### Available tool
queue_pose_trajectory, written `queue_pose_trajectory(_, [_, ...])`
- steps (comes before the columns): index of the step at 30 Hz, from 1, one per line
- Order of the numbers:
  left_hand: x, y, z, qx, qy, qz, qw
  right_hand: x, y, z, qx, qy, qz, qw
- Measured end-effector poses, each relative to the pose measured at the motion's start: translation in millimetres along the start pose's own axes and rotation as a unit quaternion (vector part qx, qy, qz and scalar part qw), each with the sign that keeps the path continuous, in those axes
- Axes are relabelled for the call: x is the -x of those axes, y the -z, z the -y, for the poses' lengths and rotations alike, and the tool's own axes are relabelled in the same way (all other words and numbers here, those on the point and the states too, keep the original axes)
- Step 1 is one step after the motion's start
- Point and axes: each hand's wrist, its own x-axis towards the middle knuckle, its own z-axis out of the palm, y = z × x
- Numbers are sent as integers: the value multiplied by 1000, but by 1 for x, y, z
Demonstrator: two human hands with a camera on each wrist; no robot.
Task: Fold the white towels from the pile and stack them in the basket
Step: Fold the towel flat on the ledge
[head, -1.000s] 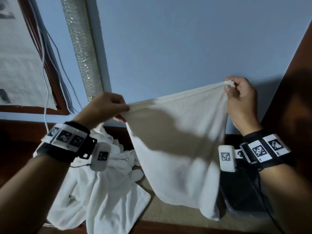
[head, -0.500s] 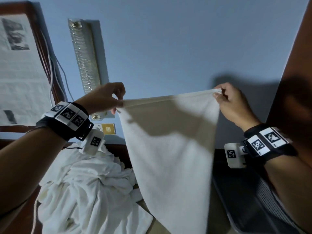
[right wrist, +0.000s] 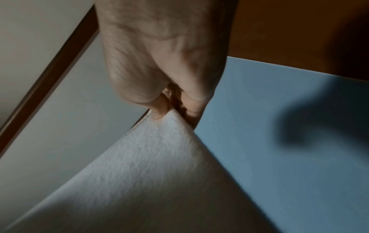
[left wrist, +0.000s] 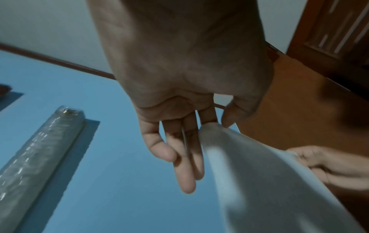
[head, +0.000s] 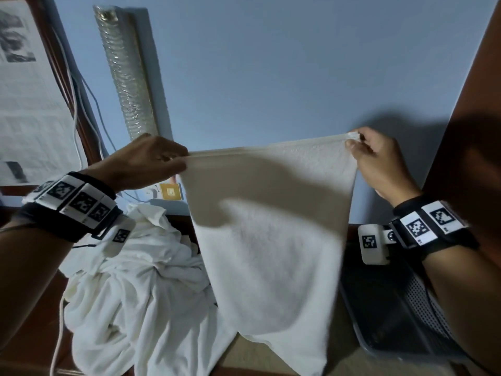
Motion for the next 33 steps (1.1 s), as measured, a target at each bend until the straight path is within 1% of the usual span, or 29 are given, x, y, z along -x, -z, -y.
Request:
queue_pose_trajectory(1, [4, -5, 0, 29, -3, -21, 999, 4, 1, 0, 15, -5, 10, 1000])
queue_pose_trajectory(4, [18, -17, -3, 132, 13, -45, 990, 22, 5, 5, 41, -24, 49, 998])
queue_pose_trajectory(6, [29, -22, -9, 194, 3, -69, 979, 35, 10, 13, 32, -16, 59, 998])
queue_pose_trajectory(8, [40, -21, -16, 292, -14, -84, 953, 50, 17, 26, 25, 4, 49, 998])
queue_pose_trajectory(10, [53, -18, -22, 360, -49, -89, 927, 65, 25, 40, 9, 22, 22, 999])
queue_pose_trajectory(12, [65, -9, -26, 408, -69, -99, 905, 79, 32, 56, -48, 19, -2, 999])
queue_pose_trajectory(15, [87, 13, -32, 465, -62, -99, 877, 95, 46, 87, -130, -2, -13, 991])
queue_pose_trajectory(17, [100, 25, -37, 480, -59, -89, 871, 104, 56, 108, -139, -7, -19, 990])
queue_pose_trajectory(19, [109, 33, -39, 482, -51, -67, 872, 111, 65, 122, -139, -3, -24, 990])
queue_pose_trajectory(21, [114, 33, -34, 462, -38, -42, 885, 118, 69, 127, -143, -9, -12, 990])
queue_pose_trajectory(24, [117, 15, -19, 370, -32, -21, 928, 131, 62, 119, -104, -33, 11, 994])
queue_pose_trajectory(26, [116, -10, -7, 300, -8, -10, 954, 143, 49, 104, -80, -56, 31, 995])
queue_pose_trajectory(28, [111, -42, 10, 265, 32, 0, 964, 156, 37, 84, -73, -91, 50, 992])
queue_pose_trajectory(30, [105, -76, 29, 193, 73, 11, 979, 170, 27, 66, -82, -124, 78, 986])
queue_pose_trajectory(32, [102, -109, 45, 113, 92, 16, 989, 181, 18, 67, -81, -144, 100, 981])
queue_pose_trajectory(33, [101, -123, 49, 100, 104, 18, 989, 185, 13, 74, -81, -149, 111, 979])
